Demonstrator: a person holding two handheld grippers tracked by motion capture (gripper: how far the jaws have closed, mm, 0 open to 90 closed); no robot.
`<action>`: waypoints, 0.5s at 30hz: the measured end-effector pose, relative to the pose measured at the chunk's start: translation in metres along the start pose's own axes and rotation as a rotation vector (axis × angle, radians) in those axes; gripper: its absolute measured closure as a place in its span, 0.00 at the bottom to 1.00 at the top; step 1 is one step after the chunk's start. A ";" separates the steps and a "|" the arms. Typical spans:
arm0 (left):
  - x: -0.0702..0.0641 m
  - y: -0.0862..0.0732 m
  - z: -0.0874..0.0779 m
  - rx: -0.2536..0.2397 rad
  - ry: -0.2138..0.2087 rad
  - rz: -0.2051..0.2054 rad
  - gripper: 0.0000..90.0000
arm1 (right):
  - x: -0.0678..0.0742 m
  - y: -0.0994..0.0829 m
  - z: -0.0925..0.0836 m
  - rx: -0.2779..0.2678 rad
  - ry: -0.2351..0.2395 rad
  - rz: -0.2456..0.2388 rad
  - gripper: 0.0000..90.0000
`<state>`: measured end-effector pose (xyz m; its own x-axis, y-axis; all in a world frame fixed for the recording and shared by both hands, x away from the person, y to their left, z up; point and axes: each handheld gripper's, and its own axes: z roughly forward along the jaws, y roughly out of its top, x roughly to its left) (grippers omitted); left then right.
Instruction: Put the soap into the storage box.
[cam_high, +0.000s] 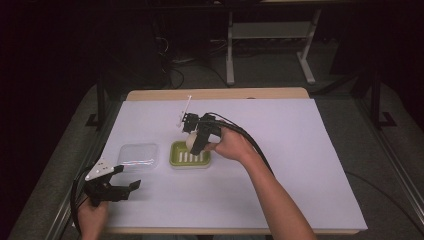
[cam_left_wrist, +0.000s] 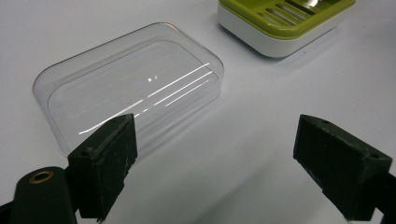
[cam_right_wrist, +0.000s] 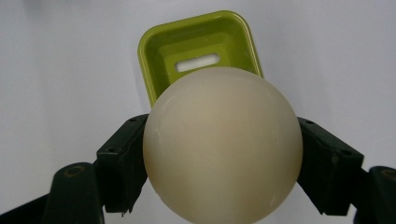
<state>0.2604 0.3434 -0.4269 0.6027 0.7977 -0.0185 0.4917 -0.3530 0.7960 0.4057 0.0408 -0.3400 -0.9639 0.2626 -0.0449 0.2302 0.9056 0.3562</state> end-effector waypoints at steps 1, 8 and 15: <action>0.000 0.000 0.000 0.002 0.000 0.003 0.14 | 0.000 0.001 0.001 0.003 0.003 0.007 0.28; 0.000 0.000 0.000 0.008 -0.001 0.005 0.14 | -0.001 0.004 0.006 0.002 0.008 0.007 0.28; 0.000 0.000 0.000 0.008 -0.001 0.003 0.14 | -0.002 0.008 0.015 0.006 0.013 0.011 0.27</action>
<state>0.2603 0.3429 -0.4267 0.6048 0.7962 -0.0166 0.4946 -0.3592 0.7914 0.4119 0.0523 -0.3506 -0.9629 0.2684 -0.0290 0.2416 0.9048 0.3508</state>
